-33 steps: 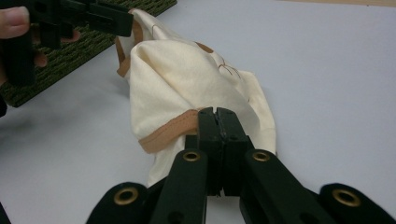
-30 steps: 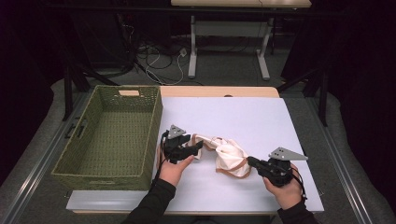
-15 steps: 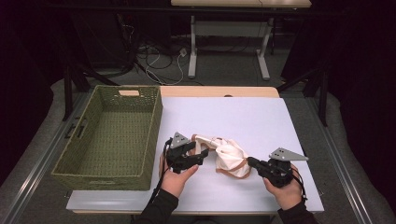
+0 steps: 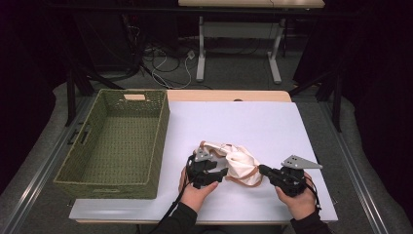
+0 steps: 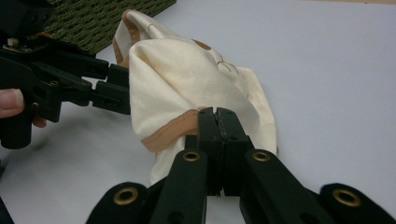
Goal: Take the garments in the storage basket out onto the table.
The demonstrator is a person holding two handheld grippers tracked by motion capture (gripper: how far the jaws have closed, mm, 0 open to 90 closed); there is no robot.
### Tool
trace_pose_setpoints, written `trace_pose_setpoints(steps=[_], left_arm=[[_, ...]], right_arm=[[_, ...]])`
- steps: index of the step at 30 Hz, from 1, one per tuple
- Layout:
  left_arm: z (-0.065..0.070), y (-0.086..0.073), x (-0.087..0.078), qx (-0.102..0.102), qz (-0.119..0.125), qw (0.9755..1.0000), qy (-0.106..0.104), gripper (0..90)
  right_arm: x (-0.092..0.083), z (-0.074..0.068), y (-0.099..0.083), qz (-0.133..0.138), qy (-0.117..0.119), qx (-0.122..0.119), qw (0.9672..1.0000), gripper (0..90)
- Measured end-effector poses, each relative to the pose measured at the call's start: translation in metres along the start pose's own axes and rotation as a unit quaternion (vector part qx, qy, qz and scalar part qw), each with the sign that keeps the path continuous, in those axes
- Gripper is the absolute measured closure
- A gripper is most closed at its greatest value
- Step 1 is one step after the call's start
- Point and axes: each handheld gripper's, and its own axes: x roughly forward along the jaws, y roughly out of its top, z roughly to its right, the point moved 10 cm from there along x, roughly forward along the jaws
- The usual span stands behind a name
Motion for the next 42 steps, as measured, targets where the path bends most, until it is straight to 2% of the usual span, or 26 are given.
trace_pose_setpoints(steps=[12, 15, 17, 18, 21, 22, 24, 28, 32, 35, 38, 40, 42], left_arm=[[0.005, -0.010, 0.014, -0.001, -0.013, 0.9999, 0.008, 51.2], [0.008, -0.012, 0.015, 0.004, -0.017, 0.9998, 0.007, 52.3], [0.010, -0.013, 0.017, 0.001, -0.022, 0.9998, 0.005, 53.5], [0.012, -0.015, 0.018, 0.004, -0.029, 0.9996, 0.005, 55.2], [0.014, -0.016, 0.019, 0.006, -0.028, 0.9996, 0.006, 57.7], [0.013, -0.016, 0.018, 0.013, -0.031, 0.9994, 0.007, 58.7], [0.015, -0.017, 0.019, 0.009, -0.031, 0.9994, 0.005, 63.7], [0.017, -0.018, 0.020, 0.012, -0.031, 0.9994, 0.010, 67.4], [0.018, -0.019, 0.020, 0.017, -0.034, 0.9992, 0.014, 77.5], [0.020, -0.020, 0.020, 0.026, -0.037, 0.9989, 0.015, 81.1], [0.020, -0.020, 0.020, 0.017, -0.037, 0.9992, 0.007, 86.4], [0.019, -0.020, 0.018, 0.021, -0.037, 0.9991, 0.005, 87.5], [0.019, -0.020, 0.015, 0.016, -0.042, 0.9990, 0.004, 87.8]], right_arm=[[0.000, 0.000, -0.003, -0.006, 0.002, 0.002, 1.0000, 89.9], [0.000, 0.000, -0.003, -0.005, 0.003, 0.001, 1.0000, 89.9], [0.001, 0.000, -0.003, -0.004, 0.003, 0.002, 1.0000, 89.9], [0.001, 0.000, -0.003, -0.004, 0.004, 0.001, 1.0000, 89.9], [0.001, 0.000, -0.003, -0.004, 0.004, 0.001, 1.0000, 89.9], [0.001, 0.000, -0.003, -0.004, 0.004, 0.001, 1.0000, 89.9], [0.001, 0.000, -0.004, -0.005, 0.003, 0.004, 1.0000, 89.9], [0.002, 0.000, -0.004, -0.004, 0.003, 0.003, 1.0000, 89.9], [0.002, -0.001, -0.004, -0.006, 0.003, 0.003, 1.0000, 89.9], [0.002, 0.000, -0.004, -0.006, 0.004, 0.002, 1.0000, 89.9], [0.002, -0.001, -0.004, -0.006, 0.004, 0.002, 1.0000, 89.9], [0.002, -0.001, -0.004, -0.003, 0.003, 0.005, 1.0000, 89.9], [0.000, -0.001, -0.005, -0.011, 0.006, 0.000, 0.9999, 89.9]])
